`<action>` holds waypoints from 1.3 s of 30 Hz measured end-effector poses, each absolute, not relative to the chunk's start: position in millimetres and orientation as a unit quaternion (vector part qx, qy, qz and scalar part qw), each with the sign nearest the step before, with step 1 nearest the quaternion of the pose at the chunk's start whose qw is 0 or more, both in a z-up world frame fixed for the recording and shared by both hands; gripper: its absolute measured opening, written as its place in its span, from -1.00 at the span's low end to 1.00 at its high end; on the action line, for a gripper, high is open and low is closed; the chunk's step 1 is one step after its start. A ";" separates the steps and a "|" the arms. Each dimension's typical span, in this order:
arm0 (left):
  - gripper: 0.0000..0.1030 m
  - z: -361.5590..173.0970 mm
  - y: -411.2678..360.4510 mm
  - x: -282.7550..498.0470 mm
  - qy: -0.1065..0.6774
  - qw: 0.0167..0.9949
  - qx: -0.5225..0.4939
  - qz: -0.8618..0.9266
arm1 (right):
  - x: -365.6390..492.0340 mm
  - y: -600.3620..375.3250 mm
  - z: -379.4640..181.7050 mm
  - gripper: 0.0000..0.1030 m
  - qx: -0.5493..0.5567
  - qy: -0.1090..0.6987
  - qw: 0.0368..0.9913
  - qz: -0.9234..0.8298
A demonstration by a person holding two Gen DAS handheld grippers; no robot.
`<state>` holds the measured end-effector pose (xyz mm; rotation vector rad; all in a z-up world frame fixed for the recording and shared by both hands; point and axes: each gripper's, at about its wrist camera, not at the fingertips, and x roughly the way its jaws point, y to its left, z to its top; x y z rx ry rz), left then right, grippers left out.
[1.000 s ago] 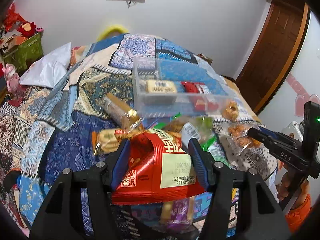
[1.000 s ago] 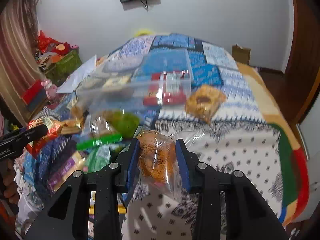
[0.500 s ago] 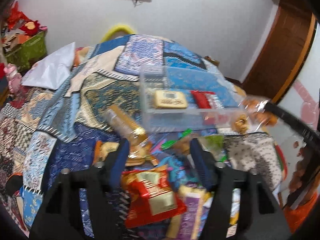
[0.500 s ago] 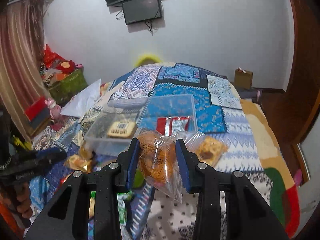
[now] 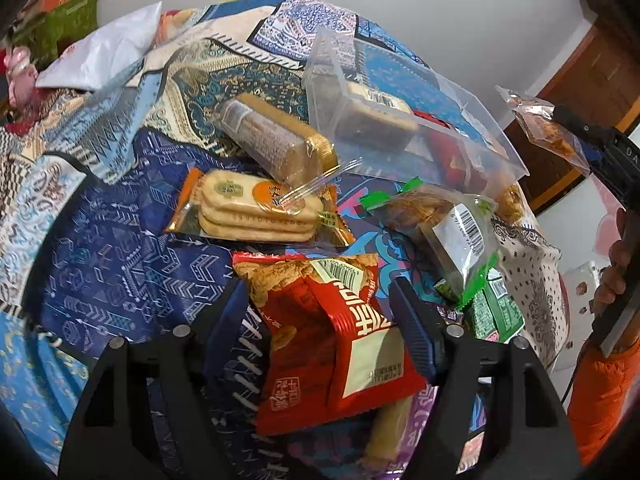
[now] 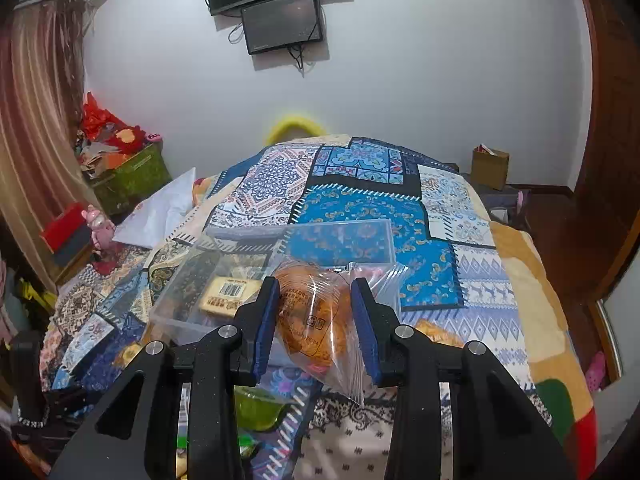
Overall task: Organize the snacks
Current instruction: 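Place the cookie bag in the box with the right tool while the left tool adds a red bag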
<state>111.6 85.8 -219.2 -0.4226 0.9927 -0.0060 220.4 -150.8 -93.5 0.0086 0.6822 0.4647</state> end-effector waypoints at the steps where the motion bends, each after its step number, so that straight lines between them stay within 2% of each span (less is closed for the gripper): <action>1: 0.43 -221.2 82.4 112.7 0.480 0.854 -0.199 -0.011 | 222.4 -149.8 -94.1 -0.34 0.004 0.332 0.916 0.225; 6: 0.43 -232.8 58.7 118.7 0.497 0.856 -0.145 -0.006 | 231.3 -147.7 -97.6 -0.34 0.003 0.338 0.914 0.226; 10: 0.29 -228.6 60.4 118.4 0.492 0.857 -0.151 0.004 | 235.4 -147.7 -101.6 -0.34 0.001 0.344 0.912 0.225; 17: 0.29 -181.1 74.0 115.6 0.438 0.889 -0.136 0.015 | 245.6 -149.4 -104.8 -0.34 0.000 0.349 0.911 0.222; 27: 0.29 -131.6 75.2 180.0 0.376 0.919 -0.120 0.003 | 262.8 -132.8 -123.7 -0.34 -0.007 0.374 0.897 0.234; 39: 0.29 -150.8 55.6 271.0 0.396 0.914 -0.088 0.000 | 278.0 -104.8 -153.8 -0.34 -0.047 0.403 0.877 0.259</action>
